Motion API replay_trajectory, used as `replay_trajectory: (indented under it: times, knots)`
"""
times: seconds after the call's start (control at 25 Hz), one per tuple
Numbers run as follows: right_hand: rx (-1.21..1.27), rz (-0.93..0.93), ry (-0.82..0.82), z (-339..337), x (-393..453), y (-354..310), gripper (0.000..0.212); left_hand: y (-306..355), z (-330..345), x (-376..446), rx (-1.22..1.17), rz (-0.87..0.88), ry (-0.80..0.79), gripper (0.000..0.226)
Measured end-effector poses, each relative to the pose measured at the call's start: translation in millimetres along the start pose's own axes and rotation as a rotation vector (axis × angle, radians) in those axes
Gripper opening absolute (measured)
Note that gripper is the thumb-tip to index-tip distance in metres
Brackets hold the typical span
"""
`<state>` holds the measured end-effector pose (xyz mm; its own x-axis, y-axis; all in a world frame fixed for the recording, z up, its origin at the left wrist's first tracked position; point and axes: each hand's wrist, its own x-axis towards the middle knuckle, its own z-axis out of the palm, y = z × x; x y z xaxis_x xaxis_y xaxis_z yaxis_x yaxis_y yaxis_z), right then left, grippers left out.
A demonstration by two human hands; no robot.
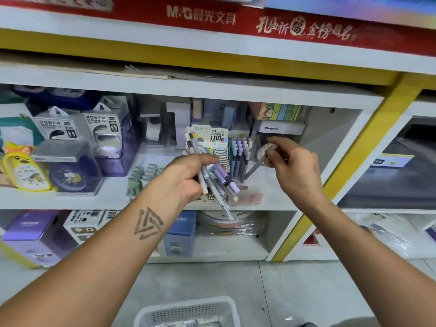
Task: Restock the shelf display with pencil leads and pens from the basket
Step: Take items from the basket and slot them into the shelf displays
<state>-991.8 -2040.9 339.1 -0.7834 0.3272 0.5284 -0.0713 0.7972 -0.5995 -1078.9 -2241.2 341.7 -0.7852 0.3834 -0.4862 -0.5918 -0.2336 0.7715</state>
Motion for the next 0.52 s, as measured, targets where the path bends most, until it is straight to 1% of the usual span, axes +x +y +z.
replay_trajectory:
  times: [0.16, 0.28, 0.4, 0.44, 0.52]
  knots:
    - [-0.027, -0.061, -0.125, 13.8, 5.3, 17.3, 0.019, 1.7, -3.3, 8.9, 0.000, 0.020, 0.054, 0.011]
    - [0.004, -0.090, -0.137, 20.1, 3.8, 24.1, 0.019, 4.3, -0.2, 17.0, -0.027, 0.042, 0.086, 0.018]
    - [0.036, -0.071, -0.147, 25.0, 5.8, 27.5, 0.018, 5.7, 6.9, 21.6, -0.065, 0.044, 0.099, 0.010]
    - [0.025, -0.087, -0.164, 25.9, 7.0, 27.8, 0.017, 5.7, 9.1, 22.4, -0.064, 0.044, 0.101, 0.009]
    - [-0.020, -0.183, -0.208, 27.5, 5.5, 25.9, 0.015, 4.5, 11.8, 20.7, -0.068, 0.047, 0.113, 0.010]
